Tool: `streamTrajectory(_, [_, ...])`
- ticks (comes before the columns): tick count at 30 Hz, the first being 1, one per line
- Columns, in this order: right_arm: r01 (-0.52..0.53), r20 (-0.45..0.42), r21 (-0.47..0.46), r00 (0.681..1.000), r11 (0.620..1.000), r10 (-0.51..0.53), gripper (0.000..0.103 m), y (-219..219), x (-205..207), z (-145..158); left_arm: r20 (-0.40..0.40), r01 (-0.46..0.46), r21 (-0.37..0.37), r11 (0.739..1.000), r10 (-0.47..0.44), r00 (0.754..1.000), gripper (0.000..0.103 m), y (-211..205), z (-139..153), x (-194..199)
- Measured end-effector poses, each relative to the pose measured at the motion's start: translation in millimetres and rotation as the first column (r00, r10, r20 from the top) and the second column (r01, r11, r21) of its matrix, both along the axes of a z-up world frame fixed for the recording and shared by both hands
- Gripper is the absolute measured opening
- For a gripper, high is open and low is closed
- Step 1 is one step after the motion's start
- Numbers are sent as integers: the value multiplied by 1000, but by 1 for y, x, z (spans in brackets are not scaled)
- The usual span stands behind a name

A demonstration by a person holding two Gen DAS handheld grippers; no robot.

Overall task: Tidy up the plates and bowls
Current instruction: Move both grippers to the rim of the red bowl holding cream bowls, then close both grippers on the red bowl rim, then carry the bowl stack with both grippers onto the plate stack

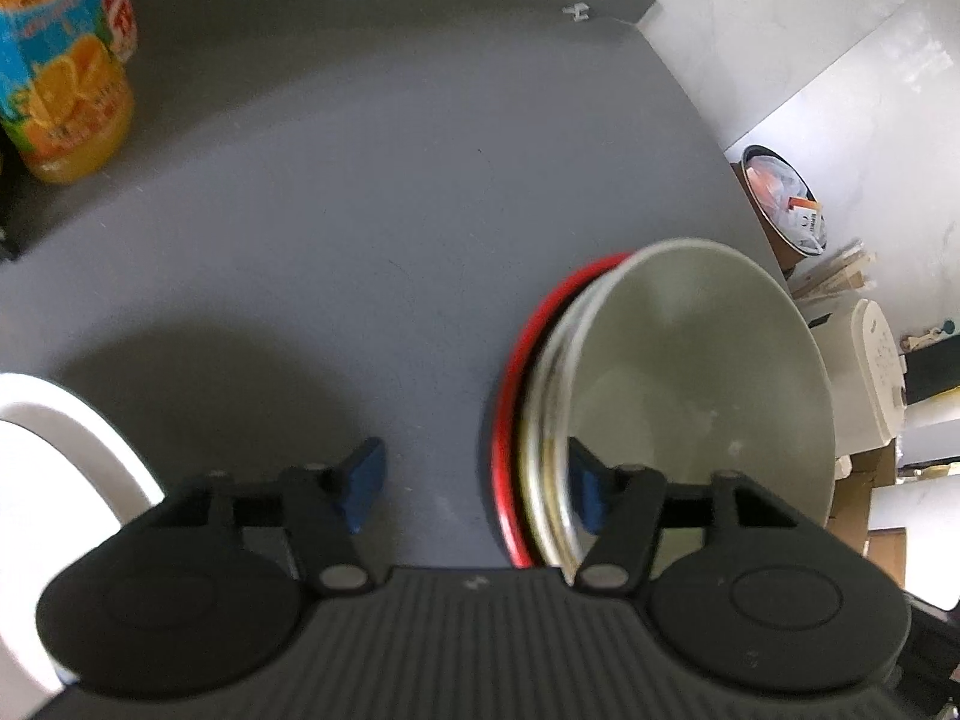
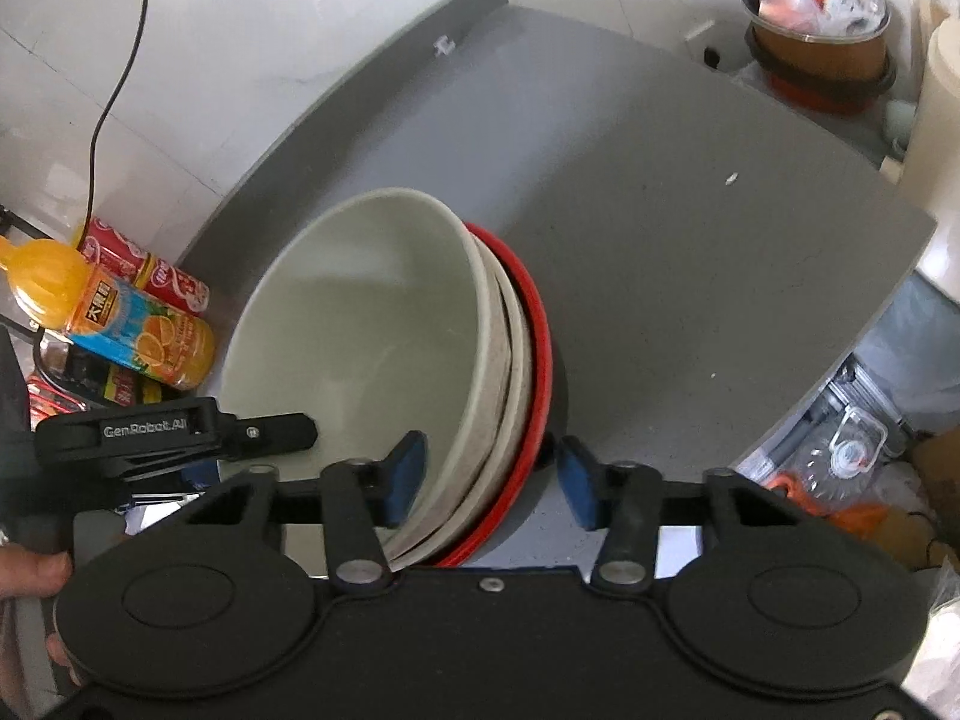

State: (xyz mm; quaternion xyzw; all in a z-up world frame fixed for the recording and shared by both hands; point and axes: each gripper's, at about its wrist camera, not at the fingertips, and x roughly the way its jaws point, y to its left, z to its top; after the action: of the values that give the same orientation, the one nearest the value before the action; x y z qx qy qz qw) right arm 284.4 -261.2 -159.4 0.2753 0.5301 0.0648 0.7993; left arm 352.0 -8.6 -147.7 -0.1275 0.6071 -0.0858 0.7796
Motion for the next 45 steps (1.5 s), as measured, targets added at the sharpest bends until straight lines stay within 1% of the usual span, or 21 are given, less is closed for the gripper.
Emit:
streamTrajectory(1, [-3,-1,1,1000,1000,3,46,-1,1,-1,-6,-5,-11,1000,5,1000,44,-2,-2,0])
streamTrajectory(2, [-10,-1,-3,1000,1000,10,46,0,1,-1,-18,-13,-25,1000,12,1000,39,-3,-5,1])
streamTrajectory(3, [-17,0,-10,1000,1000,17,46,1,2,0,-28,-18,-42,999,17,999,31,-4,-7,2])
streamTrajectory(4, [-24,3,-18,1000,1000,24,45,2,2,0,-32,-18,-58,998,16,999,27,-5,-7,2])
streamTrajectory(7, [-40,12,-33,999,999,40,44,3,3,1,-27,-3,-29,1000,2,1000,26,-9,-5,2])
streamTrajectory(12, [-37,29,-51,999,998,39,41,2,2,4,-14,30,-23,999,-30,999,27,-10,-2,-2])
streamTrajectory(17, [-44,60,-70,997,997,49,41,5,-1,11,10,27,-30,999,-27,1000,27,-6,3,-8])
streamTrajectory(22, [-62,91,-72,993,995,68,41,13,-4,20,53,16,-26,1000,-14,998,27,-2,15,-10])
streamTrajectory(29, [-126,135,-71,982,990,134,41,44,-2,33,98,-51,-20,999,52,994,27,34,34,-26])
streamTrajectory(37, [-207,170,-64,962,976,215,40,86,-4,47,120,-142,-21,990,144,982,27,83,49,-51])
streamTrajectory(45, [-272,212,-71,936,960,281,41,122,-7,61,136,-210,-36,977,213,968,27,127,62,-76])
